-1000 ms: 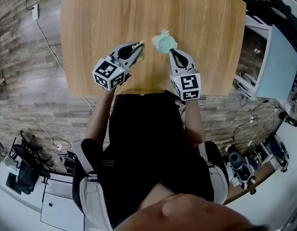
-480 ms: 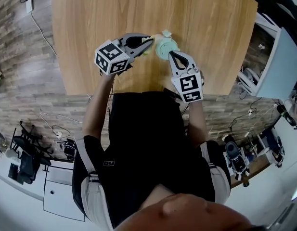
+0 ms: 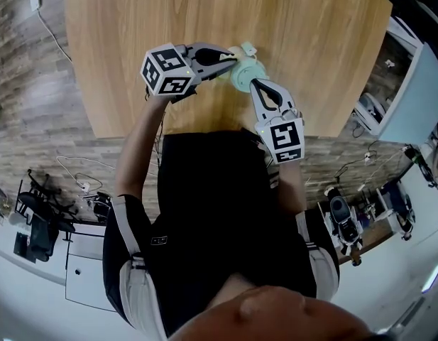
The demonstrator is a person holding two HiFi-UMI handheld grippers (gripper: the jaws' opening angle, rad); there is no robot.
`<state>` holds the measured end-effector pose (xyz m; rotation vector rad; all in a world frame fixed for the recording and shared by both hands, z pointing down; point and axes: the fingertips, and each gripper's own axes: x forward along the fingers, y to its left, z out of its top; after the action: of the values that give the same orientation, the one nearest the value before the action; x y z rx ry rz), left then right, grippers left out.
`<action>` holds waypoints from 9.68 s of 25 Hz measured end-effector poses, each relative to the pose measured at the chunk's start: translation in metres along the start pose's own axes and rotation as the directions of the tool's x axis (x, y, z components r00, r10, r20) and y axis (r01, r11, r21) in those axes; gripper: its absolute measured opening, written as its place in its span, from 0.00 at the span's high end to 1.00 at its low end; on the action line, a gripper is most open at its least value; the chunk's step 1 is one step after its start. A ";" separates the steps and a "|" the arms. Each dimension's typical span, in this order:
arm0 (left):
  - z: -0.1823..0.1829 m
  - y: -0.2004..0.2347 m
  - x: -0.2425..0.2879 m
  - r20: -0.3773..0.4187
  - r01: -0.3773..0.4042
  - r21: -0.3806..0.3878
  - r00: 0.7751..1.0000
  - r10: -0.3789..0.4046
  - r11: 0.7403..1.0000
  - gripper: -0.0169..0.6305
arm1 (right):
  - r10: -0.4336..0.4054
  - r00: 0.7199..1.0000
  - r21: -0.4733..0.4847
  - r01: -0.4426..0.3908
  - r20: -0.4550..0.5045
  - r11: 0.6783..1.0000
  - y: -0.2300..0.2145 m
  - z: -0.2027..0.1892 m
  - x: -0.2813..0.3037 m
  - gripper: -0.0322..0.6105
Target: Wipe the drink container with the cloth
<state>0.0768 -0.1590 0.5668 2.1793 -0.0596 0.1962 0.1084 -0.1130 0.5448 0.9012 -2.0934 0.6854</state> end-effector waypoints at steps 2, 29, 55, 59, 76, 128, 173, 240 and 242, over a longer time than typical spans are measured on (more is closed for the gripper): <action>-0.002 0.003 0.005 -0.015 0.019 -0.008 1.000 -0.019 1.000 0.91 | 0.000 1.000 0.004 0.000 0.005 1.000 0.000 0.001 0.000 0.90; -0.062 0.079 0.037 -0.028 -0.047 -0.264 0.999 0.041 0.963 0.91 | 0.004 1.000 0.007 -0.004 0.008 1.000 0.004 0.002 -0.008 0.90; -0.037 0.064 0.029 -0.004 -0.111 -0.202 0.994 0.112 0.973 0.91 | 0.010 1.000 -0.005 -0.010 0.012 1.000 -0.001 0.003 -0.001 0.90; -0.024 0.042 0.017 0.091 -0.114 -0.213 0.987 0.136 0.970 0.91 | 0.008 1.000 -0.016 -0.007 0.015 1.000 -0.002 0.001 0.000 0.90; -0.049 0.044 -0.004 0.380 -0.239 -0.363 0.844 0.377 0.901 0.91 | -0.008 1.000 -0.044 0.008 0.007 0.999 -0.007 0.001 0.002 0.90; -0.080 0.009 -0.005 0.620 -0.218 -0.587 0.498 0.606 0.780 0.91 | 0.205 0.960 -0.224 -0.245 -0.189 0.943 -0.004 0.005 0.016 0.90; -0.153 0.086 0.017 0.562 0.076 -0.825 0.222 0.797 0.561 0.91 | 0.233 0.956 -0.252 -0.273 -0.178 0.929 0.005 0.009 0.016 0.90; -0.060 -0.085 -0.099 0.646 -0.663 -0.291 0.396 0.653 0.690 0.91 | -0.015 0.978 0.009 0.013 0.206 1.000 0.016 -0.006 -0.033 0.90; -0.050 -0.097 -0.101 0.653 -0.713 -0.231 0.391 0.649 0.662 0.91 | -0.025 0.972 0.025 0.019 0.235 0.999 0.015 -0.005 -0.041 0.90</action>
<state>-0.0179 -0.0650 0.5000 2.0588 -1.4545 -0.1937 0.1180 -0.0847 0.5125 1.0611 -2.2829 0.6169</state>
